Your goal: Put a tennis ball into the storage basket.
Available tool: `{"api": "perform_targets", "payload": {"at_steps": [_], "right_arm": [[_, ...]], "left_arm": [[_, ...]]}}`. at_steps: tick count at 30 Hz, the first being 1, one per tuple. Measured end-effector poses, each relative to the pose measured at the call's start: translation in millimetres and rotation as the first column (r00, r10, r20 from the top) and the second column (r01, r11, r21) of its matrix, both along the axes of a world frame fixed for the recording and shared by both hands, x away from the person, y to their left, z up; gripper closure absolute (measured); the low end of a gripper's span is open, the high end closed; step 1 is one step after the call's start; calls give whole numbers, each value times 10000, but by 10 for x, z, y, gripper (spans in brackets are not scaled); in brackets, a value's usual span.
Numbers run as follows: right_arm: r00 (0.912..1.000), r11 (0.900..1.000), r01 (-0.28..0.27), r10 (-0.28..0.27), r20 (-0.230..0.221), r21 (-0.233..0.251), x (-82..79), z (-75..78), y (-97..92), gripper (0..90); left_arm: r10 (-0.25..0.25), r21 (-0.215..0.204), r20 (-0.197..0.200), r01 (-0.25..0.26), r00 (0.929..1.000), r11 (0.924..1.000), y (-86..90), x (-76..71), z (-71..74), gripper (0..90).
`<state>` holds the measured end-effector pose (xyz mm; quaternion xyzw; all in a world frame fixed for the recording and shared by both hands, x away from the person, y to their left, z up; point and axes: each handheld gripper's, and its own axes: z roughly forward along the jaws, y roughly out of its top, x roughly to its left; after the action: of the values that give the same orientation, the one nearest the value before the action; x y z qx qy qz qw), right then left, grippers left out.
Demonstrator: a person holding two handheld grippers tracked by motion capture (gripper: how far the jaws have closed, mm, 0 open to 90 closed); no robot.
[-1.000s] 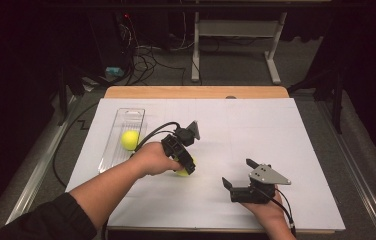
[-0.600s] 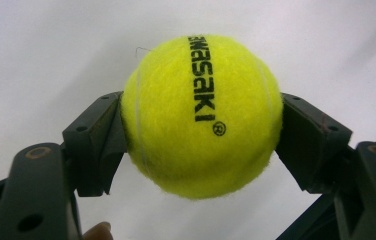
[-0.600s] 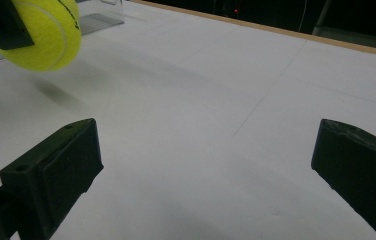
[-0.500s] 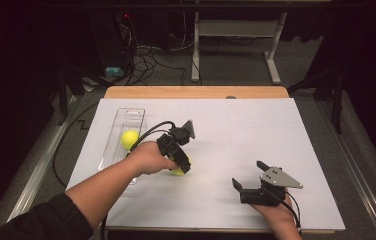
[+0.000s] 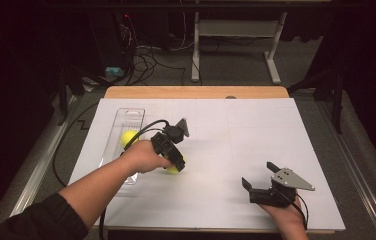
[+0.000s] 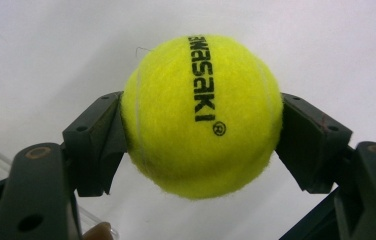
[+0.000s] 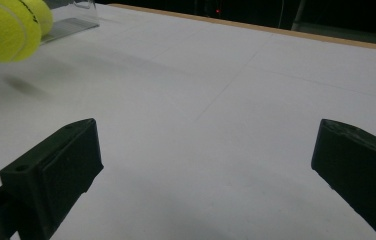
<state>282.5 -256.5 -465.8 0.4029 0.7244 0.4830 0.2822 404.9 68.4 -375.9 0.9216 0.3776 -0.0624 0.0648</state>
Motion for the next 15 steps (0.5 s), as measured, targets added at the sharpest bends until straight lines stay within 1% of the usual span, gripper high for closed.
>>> {"api": "perform_targets", "payload": {"at_steps": [8, 15], "right_arm": [[9997, 9996, 237, -237, 12, 167, -27, 4, -109, 0], [9997, 9994, 256, -257, 45, 228, -29, 9, -118, 0]], "left_arm": [[78, -14, 25, -78, 10000, 10000, 46, 2, 19, 269], [90, 39, 46, -90, 9999, 10000, 52, 8, 41, 269]]}}
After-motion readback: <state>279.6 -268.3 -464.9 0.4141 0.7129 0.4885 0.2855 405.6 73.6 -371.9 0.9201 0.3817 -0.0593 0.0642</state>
